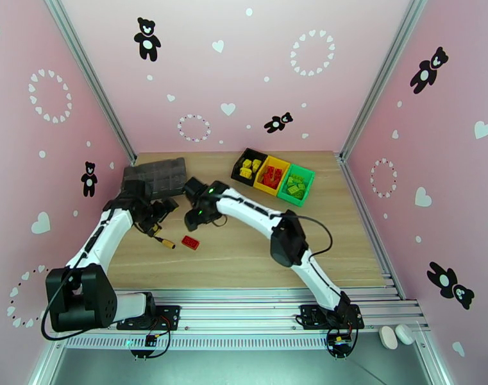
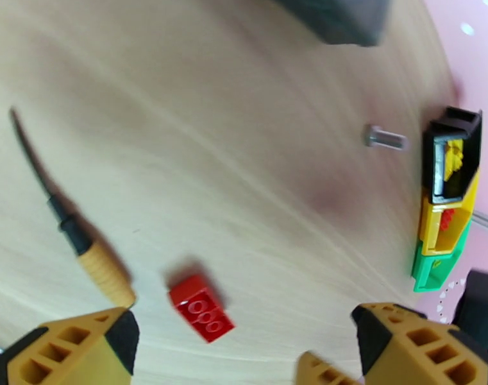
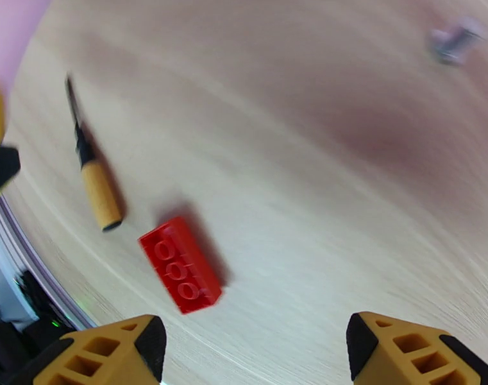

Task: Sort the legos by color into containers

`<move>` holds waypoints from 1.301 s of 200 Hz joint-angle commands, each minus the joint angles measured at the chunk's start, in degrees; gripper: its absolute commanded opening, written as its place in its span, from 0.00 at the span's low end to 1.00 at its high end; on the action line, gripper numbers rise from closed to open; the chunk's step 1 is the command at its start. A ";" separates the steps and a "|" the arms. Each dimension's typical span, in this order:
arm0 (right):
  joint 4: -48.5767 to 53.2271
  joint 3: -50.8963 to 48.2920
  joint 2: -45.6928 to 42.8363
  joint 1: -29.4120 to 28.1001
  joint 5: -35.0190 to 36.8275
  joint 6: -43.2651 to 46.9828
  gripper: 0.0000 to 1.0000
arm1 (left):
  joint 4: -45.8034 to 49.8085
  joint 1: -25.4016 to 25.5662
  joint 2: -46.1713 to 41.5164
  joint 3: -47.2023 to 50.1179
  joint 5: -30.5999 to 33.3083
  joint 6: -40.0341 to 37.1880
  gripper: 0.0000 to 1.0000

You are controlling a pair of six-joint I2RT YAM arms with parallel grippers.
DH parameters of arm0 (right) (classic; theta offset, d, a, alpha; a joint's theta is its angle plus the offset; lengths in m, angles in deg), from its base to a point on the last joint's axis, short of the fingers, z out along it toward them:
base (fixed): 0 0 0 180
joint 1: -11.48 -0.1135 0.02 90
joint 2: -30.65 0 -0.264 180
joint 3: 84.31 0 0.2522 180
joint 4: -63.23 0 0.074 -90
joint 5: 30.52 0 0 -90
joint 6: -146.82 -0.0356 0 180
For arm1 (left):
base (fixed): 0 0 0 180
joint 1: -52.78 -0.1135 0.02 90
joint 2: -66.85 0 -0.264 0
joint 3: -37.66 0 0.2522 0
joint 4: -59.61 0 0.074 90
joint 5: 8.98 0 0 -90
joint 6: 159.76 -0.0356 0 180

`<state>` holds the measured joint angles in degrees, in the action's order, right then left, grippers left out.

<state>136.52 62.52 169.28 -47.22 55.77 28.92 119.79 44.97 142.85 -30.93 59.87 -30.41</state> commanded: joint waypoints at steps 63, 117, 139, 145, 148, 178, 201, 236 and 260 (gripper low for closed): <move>3.33 4.65 9.80 -6.52 6.94 3.16 0.70 | 5.26 -9.68 -4.52 5.91 -6.14 -5.60 0.96; 2.53 5.83 12.10 -6.26 9.22 0.80 0.67 | 5.79 -9.68 -5.69 7.54 -6.19 -6.13 0.96; 2.02 5.90 12.53 -5.95 9.01 -0.26 0.64 | 5.77 -9.67 -5.69 7.59 -6.31 -6.13 0.96; 1.85 5.95 12.62 -5.97 8.71 -0.44 0.63 | 5.74 -9.68 -5.63 7.56 -6.33 -6.06 0.95; 1.80 5.96 12.63 -5.91 8.64 -0.55 0.62 | 5.70 -9.68 -5.61 7.64 -6.28 -6.09 0.95; 0.90 6.40 12.98 -5.73 7.18 -0.63 0.55 | 5.35 -9.68 -5.45 7.72 -6.38 -5.82 0.96; 0.77 6.47 12.75 -5.69 6.56 -0.88 0.47 | 4.93 -9.68 -5.45 7.72 -6.41 -5.53 0.96; 1.38 5.60 10.63 -4.75 5.75 -2.22 0.37 | 2.91 -9.68 -4.95 7.72 -7.41 -3.76 0.96; -0.16 0.34 5.87 -2.83 5.08 -3.73 0.35 | 0.00 -8.97 -4.28 9.35 -9.12 -1.20 0.95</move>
<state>137.11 66.70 179.99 -51.83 62.11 27.22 122.81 35.81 138.40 -23.24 53.62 -34.28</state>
